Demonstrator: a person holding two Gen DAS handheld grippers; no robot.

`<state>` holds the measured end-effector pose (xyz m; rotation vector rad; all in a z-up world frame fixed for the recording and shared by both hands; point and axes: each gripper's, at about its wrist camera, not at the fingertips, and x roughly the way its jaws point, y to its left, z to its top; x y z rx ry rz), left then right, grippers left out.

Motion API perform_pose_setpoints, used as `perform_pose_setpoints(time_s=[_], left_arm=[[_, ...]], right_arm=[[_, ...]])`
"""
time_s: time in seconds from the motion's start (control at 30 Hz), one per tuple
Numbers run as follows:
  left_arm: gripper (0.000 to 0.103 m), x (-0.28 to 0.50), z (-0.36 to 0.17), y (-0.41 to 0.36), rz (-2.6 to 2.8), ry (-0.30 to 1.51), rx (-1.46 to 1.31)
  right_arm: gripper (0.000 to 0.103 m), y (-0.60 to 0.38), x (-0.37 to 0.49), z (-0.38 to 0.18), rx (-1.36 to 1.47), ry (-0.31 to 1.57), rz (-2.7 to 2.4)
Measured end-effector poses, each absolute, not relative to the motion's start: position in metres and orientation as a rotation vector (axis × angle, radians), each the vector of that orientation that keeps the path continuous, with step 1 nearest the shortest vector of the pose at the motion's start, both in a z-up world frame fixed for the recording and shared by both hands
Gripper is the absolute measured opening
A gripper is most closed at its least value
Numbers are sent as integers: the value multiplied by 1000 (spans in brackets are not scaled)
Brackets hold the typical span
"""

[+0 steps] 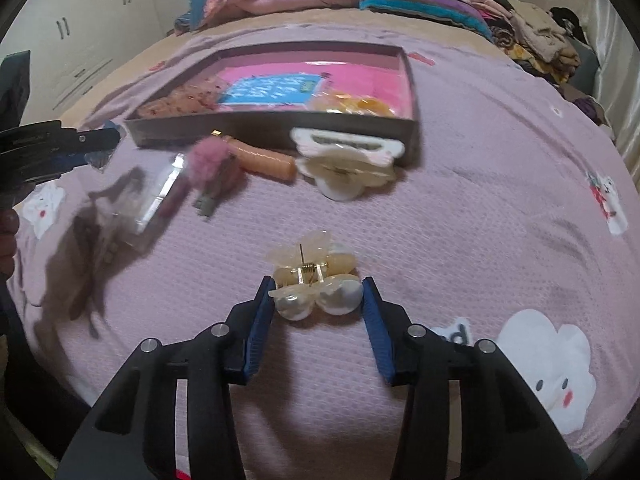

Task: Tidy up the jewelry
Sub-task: 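Grasp the blue plastic box with the left tool while the right tool grasps the pearl claw clip, then carry the blue box and pearl clip over the tray with both tools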

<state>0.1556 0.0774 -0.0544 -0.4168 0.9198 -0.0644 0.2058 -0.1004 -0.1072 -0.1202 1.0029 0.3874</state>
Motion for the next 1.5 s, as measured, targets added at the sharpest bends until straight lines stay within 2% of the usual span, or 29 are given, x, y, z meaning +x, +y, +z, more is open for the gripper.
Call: perform_pose_setpoints(time_s=[0.8,1.5], left_arm=[[27,131,6,107,17,753,-394],[27,162,36,76,-50,696,-342]], right_arm=[[42,-45,207,-27,-100,839,556],[42,-93,245,10,-33,756,442]])
